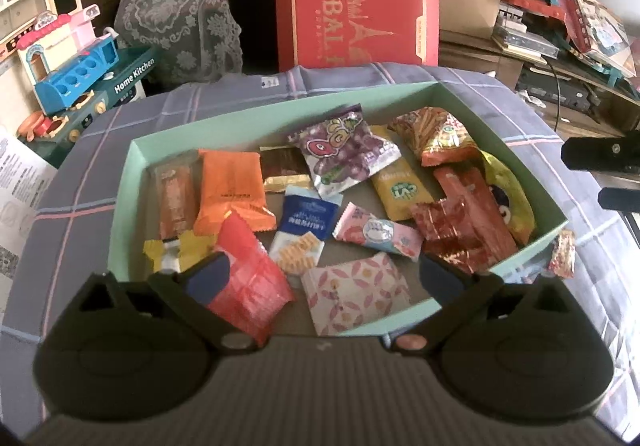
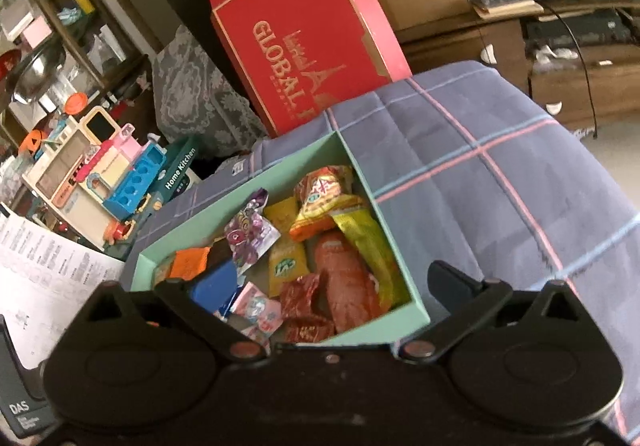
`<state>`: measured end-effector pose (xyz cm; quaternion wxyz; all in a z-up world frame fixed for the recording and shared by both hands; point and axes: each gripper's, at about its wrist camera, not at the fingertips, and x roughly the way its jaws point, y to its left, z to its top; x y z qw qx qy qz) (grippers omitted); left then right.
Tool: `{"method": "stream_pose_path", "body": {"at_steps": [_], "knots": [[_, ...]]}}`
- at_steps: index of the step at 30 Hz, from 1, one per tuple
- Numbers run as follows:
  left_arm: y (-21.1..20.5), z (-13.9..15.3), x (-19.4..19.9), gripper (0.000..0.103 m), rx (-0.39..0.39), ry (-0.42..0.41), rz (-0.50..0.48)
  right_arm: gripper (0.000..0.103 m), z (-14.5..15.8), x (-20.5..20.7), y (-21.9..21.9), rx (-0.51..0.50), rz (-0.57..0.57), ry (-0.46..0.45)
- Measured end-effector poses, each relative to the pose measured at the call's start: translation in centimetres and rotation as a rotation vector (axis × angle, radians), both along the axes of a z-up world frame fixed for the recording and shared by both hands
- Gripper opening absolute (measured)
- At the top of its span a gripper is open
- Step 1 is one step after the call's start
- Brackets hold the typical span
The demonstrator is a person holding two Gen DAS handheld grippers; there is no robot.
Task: Organize snacks
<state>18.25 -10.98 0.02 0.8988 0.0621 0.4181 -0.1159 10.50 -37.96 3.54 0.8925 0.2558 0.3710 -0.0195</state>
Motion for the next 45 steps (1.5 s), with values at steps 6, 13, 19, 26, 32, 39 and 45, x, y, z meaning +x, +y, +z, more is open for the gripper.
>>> {"method": "stream_pose_path", "body": {"at_steps": [6, 13, 19, 26, 32, 39, 45], "knots": [[0.4, 0.7, -1.8, 0.103, 0.003, -0.007, -0.01, 0.103, 0.3, -1.8, 1.2, 0.012, 0.019, 0.009], [2.6, 0.3, -4.8, 0.103, -0.012, 0.005, 0.006, 0.103, 0.1, -4.8, 2.2, 0.007, 0.035, -0.008], [4.0, -1.7, -6.9, 0.103, -0.001, 0.065, 0.017, 0.103, -1.3, -6.9, 2.7, 0.04, 0.043, 0.016], [4.5, -3.9, -8.3, 0.103, 0.008, 0.122, 0.029, 0.103, -3.4, -8.4, 4.0, 0.027, 0.073, 0.088], [3.6, -4.8, -8.8, 0.103, 0.021, 0.141, 0.0, 0.103, -5.1, -9.1, 5.5, 0.032, 0.111, 0.15], [4.0, -5.5, -8.4, 0.103, 0.03, 0.159, 0.018, 0.078, -5.6, -8.7, 7.4, -0.004, 0.19, 0.17], [5.9, -6.1, -7.7, 0.103, 0.006, 0.19, 0.092, 0.052, -6.8, -8.0, 9.3, -0.052, 0.252, 0.197]]}}
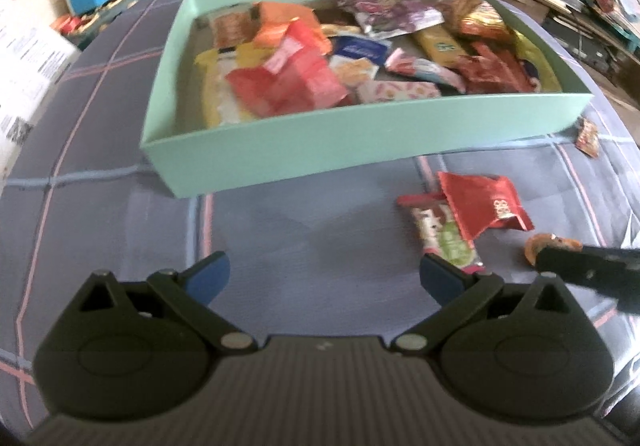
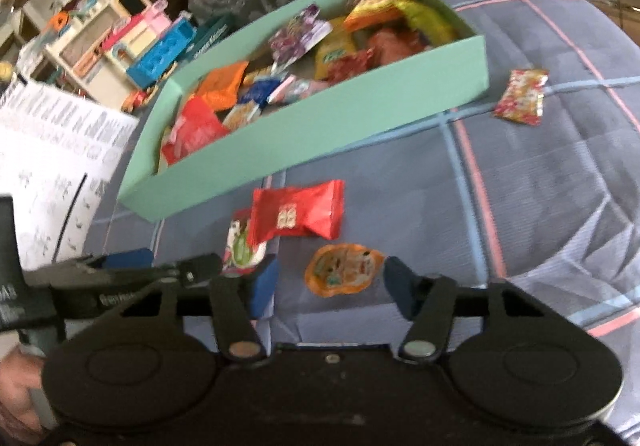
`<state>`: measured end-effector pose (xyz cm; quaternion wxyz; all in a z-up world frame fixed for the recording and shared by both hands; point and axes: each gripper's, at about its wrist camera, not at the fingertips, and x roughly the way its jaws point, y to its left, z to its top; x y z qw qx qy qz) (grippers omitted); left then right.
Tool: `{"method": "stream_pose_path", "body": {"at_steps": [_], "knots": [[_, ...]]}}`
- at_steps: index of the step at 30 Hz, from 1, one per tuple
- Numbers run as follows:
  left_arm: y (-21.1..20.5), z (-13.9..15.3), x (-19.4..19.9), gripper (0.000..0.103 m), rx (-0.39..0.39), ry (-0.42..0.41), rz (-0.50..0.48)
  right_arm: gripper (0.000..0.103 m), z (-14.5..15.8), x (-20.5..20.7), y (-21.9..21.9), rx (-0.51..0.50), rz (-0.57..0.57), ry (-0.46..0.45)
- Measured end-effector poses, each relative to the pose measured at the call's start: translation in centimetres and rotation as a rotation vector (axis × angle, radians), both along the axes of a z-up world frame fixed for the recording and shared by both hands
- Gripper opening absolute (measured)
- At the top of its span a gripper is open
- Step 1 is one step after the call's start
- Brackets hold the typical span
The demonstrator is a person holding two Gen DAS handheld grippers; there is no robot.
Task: Organize snacks
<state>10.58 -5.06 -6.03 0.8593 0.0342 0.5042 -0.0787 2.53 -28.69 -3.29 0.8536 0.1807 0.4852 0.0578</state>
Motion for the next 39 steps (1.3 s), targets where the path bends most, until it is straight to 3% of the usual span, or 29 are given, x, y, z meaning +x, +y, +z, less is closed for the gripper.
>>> {"method": "stream_pose_path", "body": {"at_steps": [5, 7, 11, 15, 20, 25, 29, 33, 36, 38, 39], "knots": [[-0.2, -0.1, 0.1, 0.103, -0.015, 0.01, -0.01, 0.026, -0.2, 0.1, 0.2, -0.066, -0.005, -0.017], [-0.8, 0.1, 0.2, 0.103, -0.028, 0.009, -0.03, 0.024, -0.3, 0.1, -0.7, -0.068, -0.045, -0.019], [-2.6, 0.3, 0.4, 0.103, -0.039, 0.008, -0.085, 0.022, -0.4, 0.1, -2.8, -0.066, -0.117, -0.023], [-4.3, -0.1, 0.5, 0.103, -0.041, 0.015, -0.118, 0.021, -0.8, -0.2, -3.5, -0.032, -0.118, -0.035], [-6.3, -1.1, 0.9, 0.103, 0.02, 0.012, -0.146, 0.021, -1.0, -0.1, -4.0, -0.006, -0.12, -0.044], [-6.0, -0.9, 1.1, 0.103, 0.007, 0.003, -0.135, 0.021, -1.0, -0.1, -3.9, -0.004, -0.116, -0.054], [-6.8, 0.1, 1.2, 0.103, 0.014, -0.067, -0.197, 0.021, -0.9, 0.1, -4.1, 0.005, -0.122, -0.051], [-9.1, 0.9, 1.1, 0.102, 0.07, -0.166, -0.339, 0.021, -0.8, -0.2, -4.7, 0.032, -0.14, -0.048], [-10.9, 0.7, 1.4, 0.087, 0.118, -0.182, -0.444, 0.022, -0.6, -0.4, -5.2, 0.011, -0.164, -0.053], [-11.8, 0.4, 1.5, 0.067, 0.11, -0.156, -0.502, 0.021, -0.6, -0.6, -5.9, 0.023, -0.184, -0.052], [-12.1, 0.2, 1.5, 0.048, 0.105, -0.132, -0.526, 0.021, -0.6, -0.8, -6.2, 0.029, -0.193, -0.052]]}}
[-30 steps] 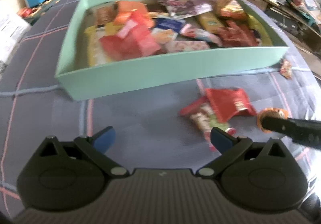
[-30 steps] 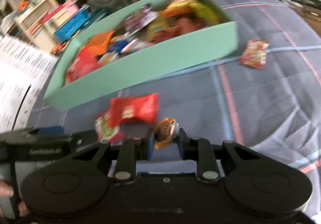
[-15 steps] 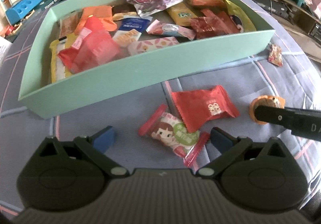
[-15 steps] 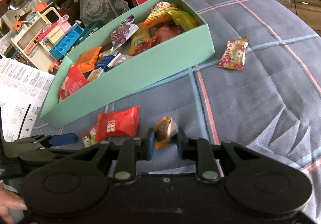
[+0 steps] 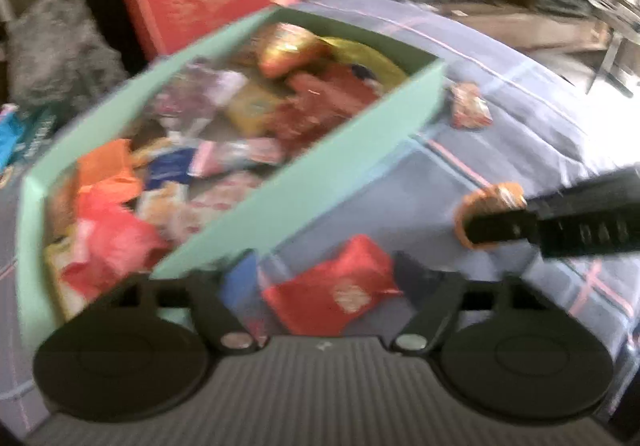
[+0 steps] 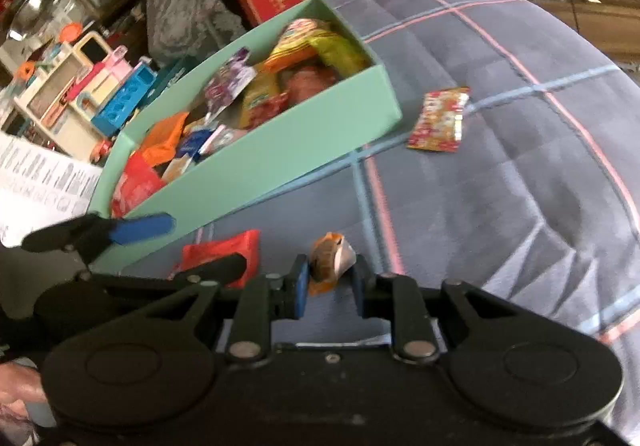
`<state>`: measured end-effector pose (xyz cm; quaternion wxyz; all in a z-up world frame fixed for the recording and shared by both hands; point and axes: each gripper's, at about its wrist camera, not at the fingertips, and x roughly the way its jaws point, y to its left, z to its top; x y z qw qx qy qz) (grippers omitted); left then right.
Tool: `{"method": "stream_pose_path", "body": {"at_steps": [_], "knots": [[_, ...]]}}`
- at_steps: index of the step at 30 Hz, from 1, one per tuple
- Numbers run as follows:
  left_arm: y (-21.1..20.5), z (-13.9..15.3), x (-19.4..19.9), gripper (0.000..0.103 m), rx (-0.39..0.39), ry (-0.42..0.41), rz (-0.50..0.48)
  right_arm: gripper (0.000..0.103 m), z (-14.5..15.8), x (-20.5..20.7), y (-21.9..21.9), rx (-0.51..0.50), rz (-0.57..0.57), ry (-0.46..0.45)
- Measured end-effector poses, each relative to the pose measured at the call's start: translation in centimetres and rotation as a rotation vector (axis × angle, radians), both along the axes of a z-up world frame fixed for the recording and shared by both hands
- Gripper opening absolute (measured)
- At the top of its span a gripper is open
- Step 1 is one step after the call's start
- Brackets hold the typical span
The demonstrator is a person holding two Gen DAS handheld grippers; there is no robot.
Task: Organize snacks
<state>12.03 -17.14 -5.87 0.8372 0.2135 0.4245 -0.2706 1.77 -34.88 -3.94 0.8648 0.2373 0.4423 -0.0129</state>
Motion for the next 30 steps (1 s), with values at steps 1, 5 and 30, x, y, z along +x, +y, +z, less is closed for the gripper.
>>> {"method": "stream_pose_path", "body": {"at_steps": [1, 5, 30], "knots": [[-0.2, -0.2, -0.1, 0.04, -0.005, 0.01, -0.013, 0.021, 0.0, -0.1, -0.2, 0.002, -0.005, -0.001], [0.0, 0.0, -0.7, 0.02, -0.028, 0.026, 0.01, 0.021, -0.1, -0.1, -0.3, 0.003, -0.014, -0.003], [8.8, 9.3, 4.7, 0.0, -0.317, 0.004, 0.297, 0.021, 7.6, 5.7, 1.8, 0.138, 0.053, -0.168]]}}
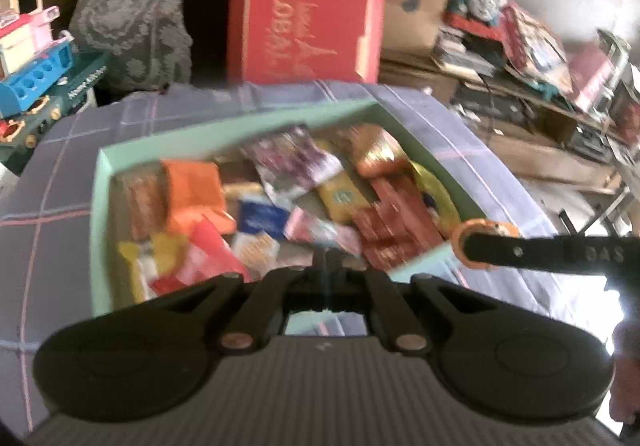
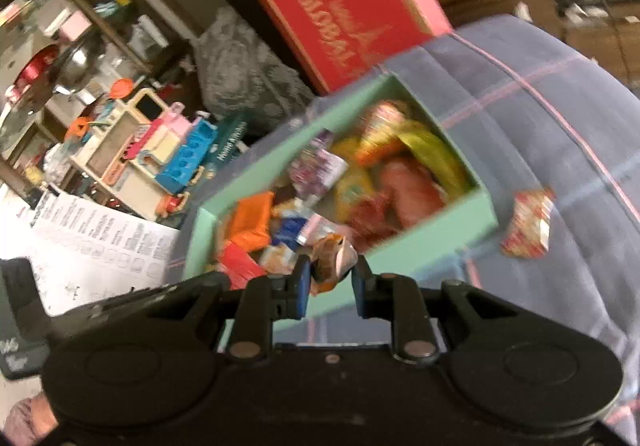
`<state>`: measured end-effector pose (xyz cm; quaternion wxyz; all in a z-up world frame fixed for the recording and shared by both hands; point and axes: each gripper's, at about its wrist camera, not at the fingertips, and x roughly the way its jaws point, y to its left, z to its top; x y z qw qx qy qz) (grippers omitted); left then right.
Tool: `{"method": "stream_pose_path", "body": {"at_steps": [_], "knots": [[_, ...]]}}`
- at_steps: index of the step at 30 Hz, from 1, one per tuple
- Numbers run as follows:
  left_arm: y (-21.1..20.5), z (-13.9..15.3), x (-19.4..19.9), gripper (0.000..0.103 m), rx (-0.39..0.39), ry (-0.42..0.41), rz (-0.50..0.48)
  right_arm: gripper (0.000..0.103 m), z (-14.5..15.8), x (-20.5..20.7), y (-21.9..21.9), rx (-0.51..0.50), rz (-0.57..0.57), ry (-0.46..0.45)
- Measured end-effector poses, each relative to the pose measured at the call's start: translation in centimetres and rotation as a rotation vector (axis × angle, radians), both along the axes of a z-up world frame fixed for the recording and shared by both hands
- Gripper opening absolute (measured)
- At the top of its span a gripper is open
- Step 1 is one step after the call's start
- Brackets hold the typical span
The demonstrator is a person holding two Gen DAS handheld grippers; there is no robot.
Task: Organize snacks
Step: 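Carry the orange candy into the box and open the right tool, then withdraw both tools back over the red packet and girl-print candy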
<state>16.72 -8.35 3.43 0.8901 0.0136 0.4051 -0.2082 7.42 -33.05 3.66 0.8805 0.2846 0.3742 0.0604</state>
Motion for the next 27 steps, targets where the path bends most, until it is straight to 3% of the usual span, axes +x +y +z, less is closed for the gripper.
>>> {"method": "stream_pose_path", "body": {"at_steps": [5, 14, 15, 16, 17, 18, 19, 20, 22, 27], "knots": [[0.8, -0.3, 3.7, 0.0, -0.033, 0.044, 0.039, 0.021, 0.0, 3.1, 1.4, -0.019, 0.032, 0.011], [-0.9, -2.2, 7.0, 0.003, -0.028, 0.074, 0.04, 0.023, -1.6, 4.5, 1.9, -0.022, 0.046, 0.061], [-1.0, -2.3, 7.1, 0.01, -0.023, 0.071, 0.045, 0.024, -1.7, 4.6, 1.9, -0.022, 0.048, 0.063], [-1.1, -2.4, 7.1, 0.031, -0.011, 0.065, 0.059, 0.029, -1.7, 4.6, 1.9, -0.023, 0.045, 0.06], [-1.1, -2.6, 7.2, 0.044, 0.004, 0.059, 0.073, 0.042, -1.6, 4.7, 2.0, -0.027, 0.041, 0.056], [-1.0, -2.7, 7.1, 0.066, 0.014, 0.047, 0.092, 0.051, -1.6, 4.6, 1.9, -0.033, 0.035, 0.051], [-0.7, -2.7, 7.0, 0.077, 0.023, 0.032, 0.111, 0.073, -1.4, 4.4, 1.7, -0.042, 0.023, 0.045], [-0.5, -2.8, 6.9, 0.081, 0.032, 0.026, 0.125, 0.088, -1.2, 4.1, 1.6, -0.053, 0.01, 0.033], [0.1, -3.0, 6.6, 0.095, 0.036, 0.028, 0.145, 0.091, -0.9, 3.7, 1.4, -0.072, 0.001, 0.012], [1.1, -3.5, 5.5, 0.099, 0.047, 0.037, 0.179, 0.101, -0.8, 3.1, 0.8, -0.081, -0.025, 0.003]]}}
